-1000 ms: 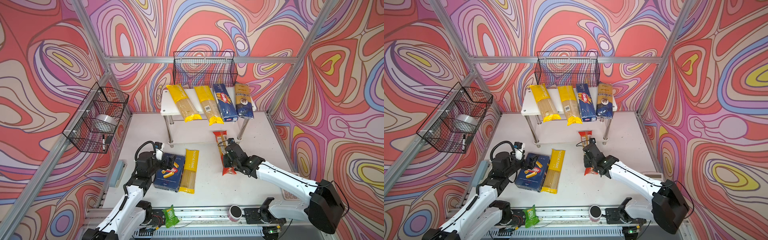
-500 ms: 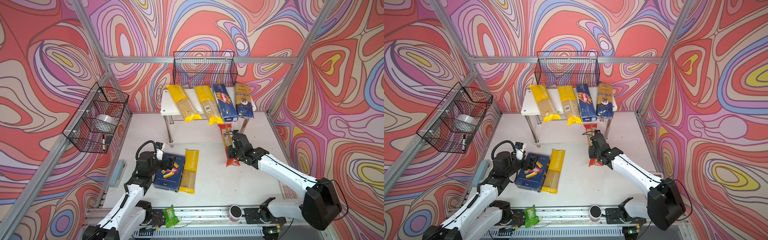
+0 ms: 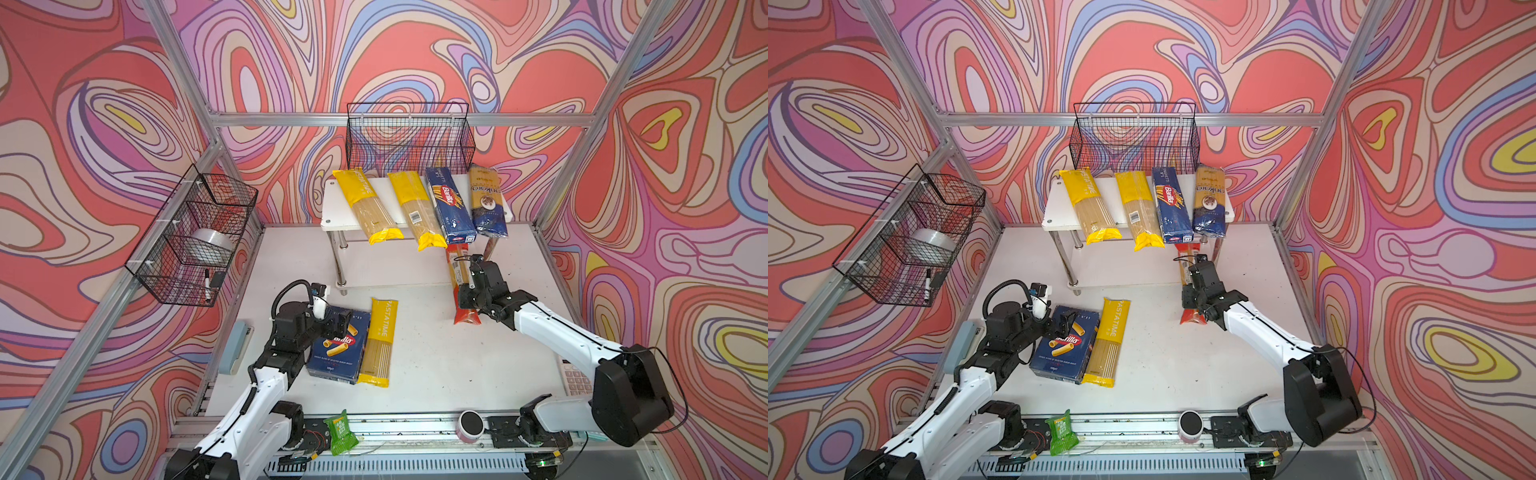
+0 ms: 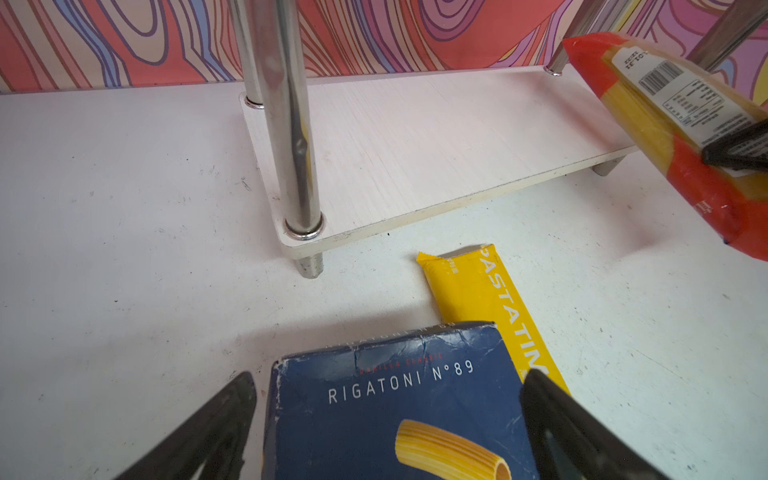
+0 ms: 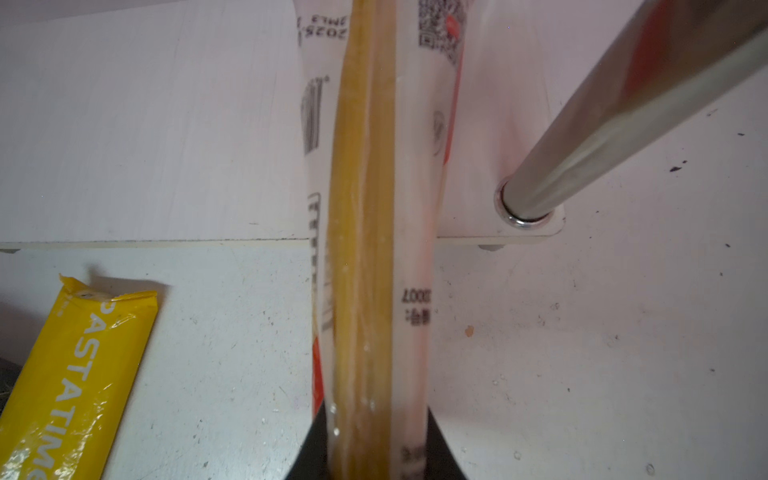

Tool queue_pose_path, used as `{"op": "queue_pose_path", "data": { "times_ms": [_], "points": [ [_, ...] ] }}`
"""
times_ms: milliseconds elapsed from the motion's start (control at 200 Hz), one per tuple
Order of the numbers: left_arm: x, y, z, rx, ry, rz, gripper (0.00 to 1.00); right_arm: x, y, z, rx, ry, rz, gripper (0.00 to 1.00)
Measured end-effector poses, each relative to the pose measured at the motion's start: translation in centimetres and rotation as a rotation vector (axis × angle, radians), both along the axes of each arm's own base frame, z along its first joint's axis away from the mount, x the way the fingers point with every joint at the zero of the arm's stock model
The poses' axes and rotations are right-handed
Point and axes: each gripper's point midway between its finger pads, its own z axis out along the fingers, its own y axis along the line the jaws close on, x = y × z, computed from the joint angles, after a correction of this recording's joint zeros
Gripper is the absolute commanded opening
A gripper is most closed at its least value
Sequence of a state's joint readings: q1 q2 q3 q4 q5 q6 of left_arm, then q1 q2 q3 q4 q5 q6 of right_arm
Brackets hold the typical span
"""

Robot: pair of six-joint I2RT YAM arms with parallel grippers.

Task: Place and organize the pasta boxes and bags onto the shelf
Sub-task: 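Lower the spaghetti bag upright beside the shelf's front leg with the right gripper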

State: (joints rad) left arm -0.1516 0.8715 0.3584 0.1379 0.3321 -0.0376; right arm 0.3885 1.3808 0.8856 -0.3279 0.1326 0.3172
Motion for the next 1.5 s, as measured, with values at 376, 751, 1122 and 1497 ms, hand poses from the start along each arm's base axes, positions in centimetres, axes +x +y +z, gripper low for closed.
{"op": "queue_pose_path", "data": {
  "times_ms": [376,751,1122,1497],
  "points": [
    [0.1,0.0,0.0,0.001,0.003,0.001,1.00,2.9,-0.7,0.1,0.015,-0.008,-0.017,0.06],
    [0.0,0.4,1.9,-0.001,-0.064,0.021,1.00,7.0,-1.1,1.0,0.060,-0.038,-0.026,0.06],
    [0.1,0.4,1.3,0.003,-0.043,0.021,1.00,9.7,-1.8,0.7,0.070,-0.042,-0.048,0.07],
    [0.1,0.4,1.3,0.002,-0.045,0.021,1.00,10.3,-1.5,-0.9,0.086,-0.001,-0.042,0.21]
  ]
}}
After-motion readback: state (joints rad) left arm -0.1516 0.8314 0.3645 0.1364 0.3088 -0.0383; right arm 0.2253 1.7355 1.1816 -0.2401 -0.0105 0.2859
